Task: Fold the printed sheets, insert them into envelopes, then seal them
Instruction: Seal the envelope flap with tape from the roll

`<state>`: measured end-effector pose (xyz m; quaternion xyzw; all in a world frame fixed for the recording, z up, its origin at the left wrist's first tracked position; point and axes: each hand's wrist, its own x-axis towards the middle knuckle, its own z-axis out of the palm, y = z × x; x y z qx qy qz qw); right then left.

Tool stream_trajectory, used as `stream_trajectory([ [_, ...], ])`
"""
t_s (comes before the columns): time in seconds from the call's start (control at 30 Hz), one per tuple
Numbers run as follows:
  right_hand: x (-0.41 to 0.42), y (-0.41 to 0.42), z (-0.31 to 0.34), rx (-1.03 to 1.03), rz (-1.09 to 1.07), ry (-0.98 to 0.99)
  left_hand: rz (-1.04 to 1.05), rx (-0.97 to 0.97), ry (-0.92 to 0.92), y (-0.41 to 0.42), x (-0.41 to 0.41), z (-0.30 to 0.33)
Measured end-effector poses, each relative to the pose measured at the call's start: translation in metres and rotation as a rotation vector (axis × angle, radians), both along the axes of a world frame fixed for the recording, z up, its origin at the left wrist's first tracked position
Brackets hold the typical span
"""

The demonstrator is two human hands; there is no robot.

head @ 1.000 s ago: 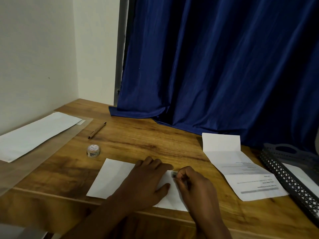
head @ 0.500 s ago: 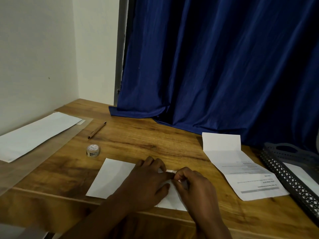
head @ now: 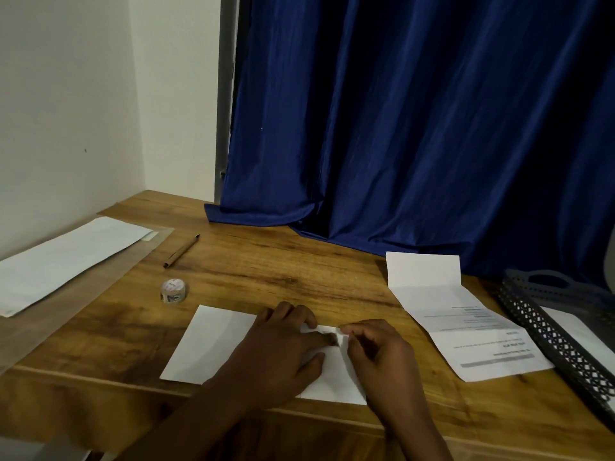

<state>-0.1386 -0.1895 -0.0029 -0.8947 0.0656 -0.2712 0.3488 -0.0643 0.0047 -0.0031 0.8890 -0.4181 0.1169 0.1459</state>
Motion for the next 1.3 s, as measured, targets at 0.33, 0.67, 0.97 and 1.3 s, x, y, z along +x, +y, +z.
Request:
stream_trajectory([
  [0.33, 0.0023, 0.0052, -0.0033, -0.341, -0.012, 0.090, 0.033, 0.018, 0.015, -0.0005, 0.0000, -0.0007],
  [0.67, 0.0003, 0.0099, 0.0005, -0.476, -0.037, 0.174, 0.025, 0.061, -0.015, -0.0008, -0.0047, 0.0045],
  [0.97, -0.0048, 0.0089, -0.0008, -0.294, 0.008, 0.098, 0.031, 0.062, -0.022, -0.0013, -0.0058, 0.0051],
  [1.3, -0.0044, 0.0103, -0.0003, -0.349, 0.030, 0.107, 0.025, 0.045, -0.021, -0.0008, -0.0053, 0.0036],
])
